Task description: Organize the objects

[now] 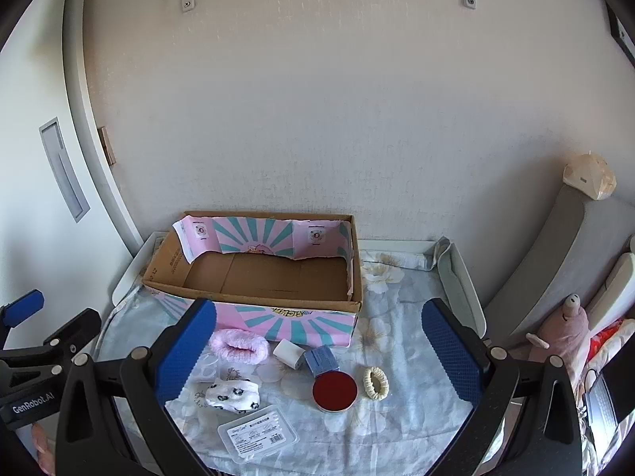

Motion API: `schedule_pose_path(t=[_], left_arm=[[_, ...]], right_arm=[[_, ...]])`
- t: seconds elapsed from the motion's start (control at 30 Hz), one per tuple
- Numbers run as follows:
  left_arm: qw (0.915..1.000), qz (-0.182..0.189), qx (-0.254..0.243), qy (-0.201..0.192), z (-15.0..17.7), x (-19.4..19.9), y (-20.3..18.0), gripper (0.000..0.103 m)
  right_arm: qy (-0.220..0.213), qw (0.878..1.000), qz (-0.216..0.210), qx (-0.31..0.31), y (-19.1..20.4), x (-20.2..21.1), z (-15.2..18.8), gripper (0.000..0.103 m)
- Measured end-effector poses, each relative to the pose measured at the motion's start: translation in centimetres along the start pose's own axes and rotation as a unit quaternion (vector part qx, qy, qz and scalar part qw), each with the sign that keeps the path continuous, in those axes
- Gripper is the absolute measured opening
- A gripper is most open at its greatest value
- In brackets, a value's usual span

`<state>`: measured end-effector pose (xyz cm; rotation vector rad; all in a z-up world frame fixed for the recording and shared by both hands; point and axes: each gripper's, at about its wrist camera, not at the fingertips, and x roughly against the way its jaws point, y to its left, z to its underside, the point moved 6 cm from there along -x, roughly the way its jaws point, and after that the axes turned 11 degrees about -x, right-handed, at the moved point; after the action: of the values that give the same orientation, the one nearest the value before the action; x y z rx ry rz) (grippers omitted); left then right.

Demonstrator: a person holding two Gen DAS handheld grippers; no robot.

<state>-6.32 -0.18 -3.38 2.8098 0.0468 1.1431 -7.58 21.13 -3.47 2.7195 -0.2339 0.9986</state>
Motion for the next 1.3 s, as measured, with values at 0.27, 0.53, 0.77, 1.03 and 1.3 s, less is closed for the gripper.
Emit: schedule_pose_path(t=[0.27, 0.53, 0.77, 1.03, 1.3], left_arm=[[0.9999, 0.006, 0.004, 0.007, 0.1, -0.4, 0.2, 0.102], [0.9998, 0.011, 0.003, 0.015, 0.0, -1.2, 0.2, 0.102], [0.9998, 0.007, 0.003, 0.017, -0.2, -1.6, 0.3, 0.102], [0.9993, 0.032, 0.010, 0.019, -0.5, -2.4, 0.3, 0.102], [0.9991, 0.034, 0.018, 0.020, -0.9, -2.6, 0.7, 0.102]], right_arm=[[0.007, 1.000, -0.003, 0.001, 0.3, -0.2, 0.1, 0.103], [0.014, 1.000, -0.001, -0.001, 0.2, -0.7, 0.3, 0.103], [0.016, 1.000, 0.000, -0.003, 0.2, -1.2, 0.3, 0.103], [0.016, 1.000, 0.001, -0.004, 0.4, -1.8, -0.1, 0.103], [0.014, 1.000, -0.003, -0.007, 0.6, -1.9, -0.5, 0.103]])
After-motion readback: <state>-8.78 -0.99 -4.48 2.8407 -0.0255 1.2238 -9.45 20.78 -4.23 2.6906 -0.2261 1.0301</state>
